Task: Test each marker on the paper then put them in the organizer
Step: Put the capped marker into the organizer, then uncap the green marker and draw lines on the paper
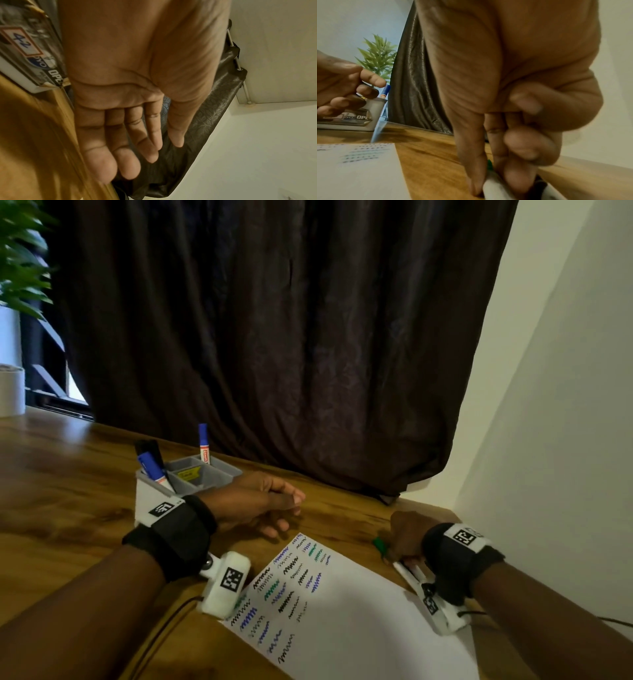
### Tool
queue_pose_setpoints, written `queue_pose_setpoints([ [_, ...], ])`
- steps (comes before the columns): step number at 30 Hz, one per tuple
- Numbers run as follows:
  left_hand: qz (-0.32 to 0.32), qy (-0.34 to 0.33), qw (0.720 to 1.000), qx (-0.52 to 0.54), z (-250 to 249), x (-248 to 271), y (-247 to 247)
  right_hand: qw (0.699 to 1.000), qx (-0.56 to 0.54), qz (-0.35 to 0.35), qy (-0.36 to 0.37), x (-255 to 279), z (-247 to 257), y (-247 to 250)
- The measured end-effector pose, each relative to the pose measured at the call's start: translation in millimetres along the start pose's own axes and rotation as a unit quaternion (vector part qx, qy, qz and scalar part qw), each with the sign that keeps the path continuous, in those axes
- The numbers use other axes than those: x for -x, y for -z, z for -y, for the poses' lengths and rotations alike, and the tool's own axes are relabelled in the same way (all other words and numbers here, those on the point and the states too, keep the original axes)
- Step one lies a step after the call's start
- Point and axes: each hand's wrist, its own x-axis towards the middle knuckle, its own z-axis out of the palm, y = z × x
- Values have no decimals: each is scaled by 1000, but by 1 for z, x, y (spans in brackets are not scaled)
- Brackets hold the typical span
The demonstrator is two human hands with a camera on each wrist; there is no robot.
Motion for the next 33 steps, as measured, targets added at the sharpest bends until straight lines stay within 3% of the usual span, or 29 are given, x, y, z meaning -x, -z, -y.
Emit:
queue_pose_setpoints([
  [4,18,1,1000,15,-1,1,-5,997,37,-51,53,12,11,9],
  [9,47,-2,998,45,-1,0,-13,963,-88,-116,227,37,47,37],
  [13,-20,-31,996,84,0,-3,-16,938,-84,-166,293,41,66,38],
  [16,-50,-44,994,84,1,-4,-13,927,-120,-162,318,43,73,33],
  [23,-52,-73,993,82,0,-2,-16,930,-117,-153,314,46,83,28],
  [33,-36,-58,994,80,0,0,-16,924,-95,-172,328,49,90,19],
])
